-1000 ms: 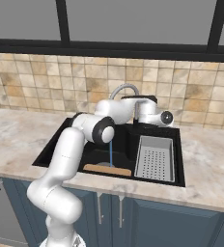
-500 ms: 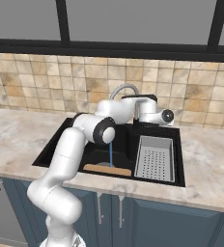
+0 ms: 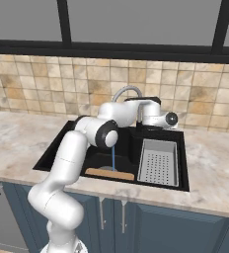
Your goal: Turn on the sink faucet with hot water and rinse the cutting board for ten seconds, then turn off the faucet. Push the cutting board to reach the water if necessary.
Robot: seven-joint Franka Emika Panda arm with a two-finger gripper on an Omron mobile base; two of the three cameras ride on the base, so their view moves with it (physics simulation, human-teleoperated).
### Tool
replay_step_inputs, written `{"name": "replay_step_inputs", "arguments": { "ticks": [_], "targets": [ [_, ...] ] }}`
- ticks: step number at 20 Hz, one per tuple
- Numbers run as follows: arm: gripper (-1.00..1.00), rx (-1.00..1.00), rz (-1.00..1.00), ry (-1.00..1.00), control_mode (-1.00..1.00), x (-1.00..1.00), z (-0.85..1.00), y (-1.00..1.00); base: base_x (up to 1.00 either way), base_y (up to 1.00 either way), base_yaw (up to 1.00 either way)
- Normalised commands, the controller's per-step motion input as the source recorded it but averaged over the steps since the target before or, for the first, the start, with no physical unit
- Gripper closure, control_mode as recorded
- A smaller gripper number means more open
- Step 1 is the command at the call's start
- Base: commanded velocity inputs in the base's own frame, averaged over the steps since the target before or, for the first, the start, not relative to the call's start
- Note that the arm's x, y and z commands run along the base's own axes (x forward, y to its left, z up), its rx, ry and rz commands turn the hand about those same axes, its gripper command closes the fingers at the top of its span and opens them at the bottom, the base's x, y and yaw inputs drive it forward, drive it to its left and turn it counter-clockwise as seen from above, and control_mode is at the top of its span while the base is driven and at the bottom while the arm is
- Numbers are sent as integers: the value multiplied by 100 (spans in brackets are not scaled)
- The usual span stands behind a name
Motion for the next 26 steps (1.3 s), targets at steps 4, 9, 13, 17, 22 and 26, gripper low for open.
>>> {"name": "replay_step_inputs", "arguments": {
  "ticks": [4, 9, 13, 17, 22, 26],
  "targets": [
    [100, 0, 0, 0, -100, 0, 0, 0, 0, 0, 0],
    [100, 0, 0, 0, -100, 0, 0, 0, 0, 0, 0],
    [100, 0, 0, 0, -100, 0, 0, 0, 0, 0, 0],
    [100, 0, 0, 0, -100, 0, 0, 0, 0, 0, 0],
    [100, 0, 0, 0, -100, 0, 0, 0, 0, 0, 0],
    [100, 0, 0, 0, -100, 0, 0, 0, 0, 0, 0]
  ]
}}
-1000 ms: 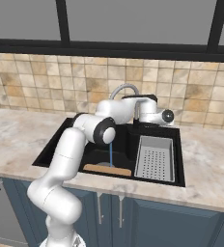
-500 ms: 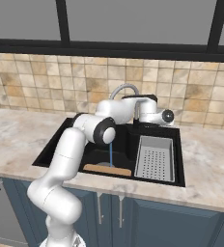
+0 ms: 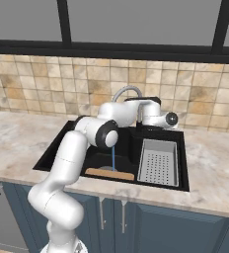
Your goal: Turn on the sink faucet with hot water and rinse the cutting board for ten seconds, then turn off the faucet. Push the cutting board to reach the water if necessary.
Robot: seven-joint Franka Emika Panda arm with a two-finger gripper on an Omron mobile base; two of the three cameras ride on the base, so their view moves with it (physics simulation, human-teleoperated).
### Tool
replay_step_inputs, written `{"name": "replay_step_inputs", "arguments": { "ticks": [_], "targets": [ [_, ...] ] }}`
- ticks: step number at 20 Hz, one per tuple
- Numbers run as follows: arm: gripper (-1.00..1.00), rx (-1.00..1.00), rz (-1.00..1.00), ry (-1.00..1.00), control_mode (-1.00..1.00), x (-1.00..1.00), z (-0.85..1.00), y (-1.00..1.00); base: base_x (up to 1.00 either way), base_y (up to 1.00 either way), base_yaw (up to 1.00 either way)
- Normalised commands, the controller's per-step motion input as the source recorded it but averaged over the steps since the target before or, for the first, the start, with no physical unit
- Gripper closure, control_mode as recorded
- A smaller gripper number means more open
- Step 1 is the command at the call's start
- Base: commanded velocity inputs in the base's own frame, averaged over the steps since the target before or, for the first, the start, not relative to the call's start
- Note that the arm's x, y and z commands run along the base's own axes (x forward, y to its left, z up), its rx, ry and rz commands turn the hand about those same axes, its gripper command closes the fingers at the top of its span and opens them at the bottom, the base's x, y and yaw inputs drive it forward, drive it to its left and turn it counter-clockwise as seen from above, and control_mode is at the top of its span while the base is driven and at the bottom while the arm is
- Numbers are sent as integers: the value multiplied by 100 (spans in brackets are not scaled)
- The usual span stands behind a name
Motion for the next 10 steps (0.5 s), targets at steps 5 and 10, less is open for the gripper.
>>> {"name": "replay_step_inputs", "arguments": {
  "ticks": [5, 10],
  "targets": [
    [100, 0, 0, 0, -100, 0, 0, 0, 0, 0, 0],
    [100, 0, 0, 0, -100, 0, 0, 0, 0, 0, 0]
  ]
}}
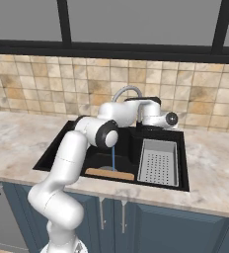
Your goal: Turn on the sink faucet with hot water and rinse the cutting board for ten seconds, then turn off the faucet. Push the cutting board to reach the water if necessary.
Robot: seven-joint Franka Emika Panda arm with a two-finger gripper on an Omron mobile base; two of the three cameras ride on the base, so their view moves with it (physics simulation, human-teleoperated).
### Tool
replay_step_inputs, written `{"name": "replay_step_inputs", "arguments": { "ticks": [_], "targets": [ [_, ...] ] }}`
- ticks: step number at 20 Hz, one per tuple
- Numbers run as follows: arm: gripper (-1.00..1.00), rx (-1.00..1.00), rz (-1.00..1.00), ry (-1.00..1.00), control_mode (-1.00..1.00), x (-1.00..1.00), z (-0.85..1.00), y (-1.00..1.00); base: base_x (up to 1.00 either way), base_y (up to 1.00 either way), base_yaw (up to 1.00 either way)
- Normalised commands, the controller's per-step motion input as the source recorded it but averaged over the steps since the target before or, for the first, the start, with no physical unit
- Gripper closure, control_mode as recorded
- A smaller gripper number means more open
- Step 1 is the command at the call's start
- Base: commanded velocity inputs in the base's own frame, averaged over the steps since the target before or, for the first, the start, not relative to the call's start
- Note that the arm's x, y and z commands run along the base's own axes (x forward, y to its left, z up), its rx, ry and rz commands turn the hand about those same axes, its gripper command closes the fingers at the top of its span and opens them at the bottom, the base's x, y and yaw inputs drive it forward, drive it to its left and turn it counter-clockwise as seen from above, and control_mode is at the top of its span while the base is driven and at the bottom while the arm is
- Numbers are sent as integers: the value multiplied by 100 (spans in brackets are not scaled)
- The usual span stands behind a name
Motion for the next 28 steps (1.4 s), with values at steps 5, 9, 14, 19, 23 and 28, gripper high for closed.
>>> {"name": "replay_step_inputs", "arguments": {
  "ticks": [5, 9, 14, 19, 23, 28],
  "targets": [
    [100, 0, 0, 0, -100, 0, 0, 0, 0, 0, 0],
    [100, 0, 0, 0, -100, 0, 0, 0, 0, 0, 0],
    [100, 0, 0, 0, -100, 0, 0, 0, 0, 0, 0],
    [100, 0, 0, 0, -100, 0, 0, 0, 0, 0, 0],
    [100, 0, 0, 0, -100, 0, 0, 0, 0, 0, 0],
    [100, 0, 0, 0, -100, 0, 0, 0, 0, 0, 0]
  ]
}}
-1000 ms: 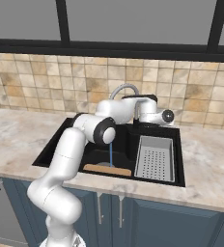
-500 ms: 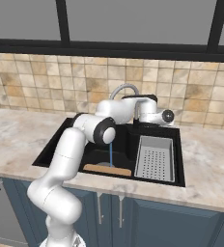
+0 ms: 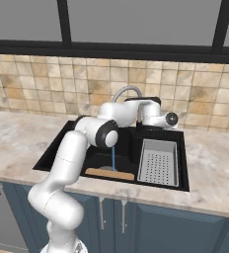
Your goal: Turn on the sink faucet with hot water and rinse the cutting board for ten seconds, then turn off the faucet. Push the cutting board to reach the water if necessary.
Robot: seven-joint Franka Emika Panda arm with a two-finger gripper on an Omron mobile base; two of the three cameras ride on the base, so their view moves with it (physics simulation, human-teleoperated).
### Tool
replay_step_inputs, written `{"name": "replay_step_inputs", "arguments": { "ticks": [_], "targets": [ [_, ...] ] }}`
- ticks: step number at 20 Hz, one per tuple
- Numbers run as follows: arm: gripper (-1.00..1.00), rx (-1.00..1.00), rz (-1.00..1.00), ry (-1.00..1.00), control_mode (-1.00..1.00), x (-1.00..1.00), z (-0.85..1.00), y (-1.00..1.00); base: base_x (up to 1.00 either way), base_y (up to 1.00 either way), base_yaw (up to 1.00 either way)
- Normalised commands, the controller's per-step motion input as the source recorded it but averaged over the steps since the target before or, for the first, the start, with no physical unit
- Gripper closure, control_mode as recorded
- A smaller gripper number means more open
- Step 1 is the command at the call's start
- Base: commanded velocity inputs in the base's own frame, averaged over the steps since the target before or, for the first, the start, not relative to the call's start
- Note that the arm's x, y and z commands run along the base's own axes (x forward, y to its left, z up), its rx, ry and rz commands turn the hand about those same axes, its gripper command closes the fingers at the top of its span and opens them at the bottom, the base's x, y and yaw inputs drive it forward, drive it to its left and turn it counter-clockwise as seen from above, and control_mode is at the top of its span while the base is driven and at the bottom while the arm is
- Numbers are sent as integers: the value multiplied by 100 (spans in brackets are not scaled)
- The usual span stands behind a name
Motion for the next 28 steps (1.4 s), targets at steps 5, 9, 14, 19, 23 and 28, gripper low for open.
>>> {"name": "replay_step_inputs", "arguments": {
  "ticks": [5, 9, 14, 19, 23, 28],
  "targets": [
    [100, 0, 0, 0, -100, 0, 0, 0, 0, 0, 0],
    [100, 0, 0, 0, -100, 0, 0, 0, 0, 0, 0],
    [100, 0, 0, 0, -100, 0, 0, 0, 0, 0, 0],
    [100, 0, 0, 0, -100, 0, 0, 0, 0, 0, 0],
    [100, 0, 0, 0, -100, 0, 0, 0, 0, 0, 0],
    [100, 0, 0, 0, -100, 0, 0, 0, 0, 0, 0]
  ]
}}
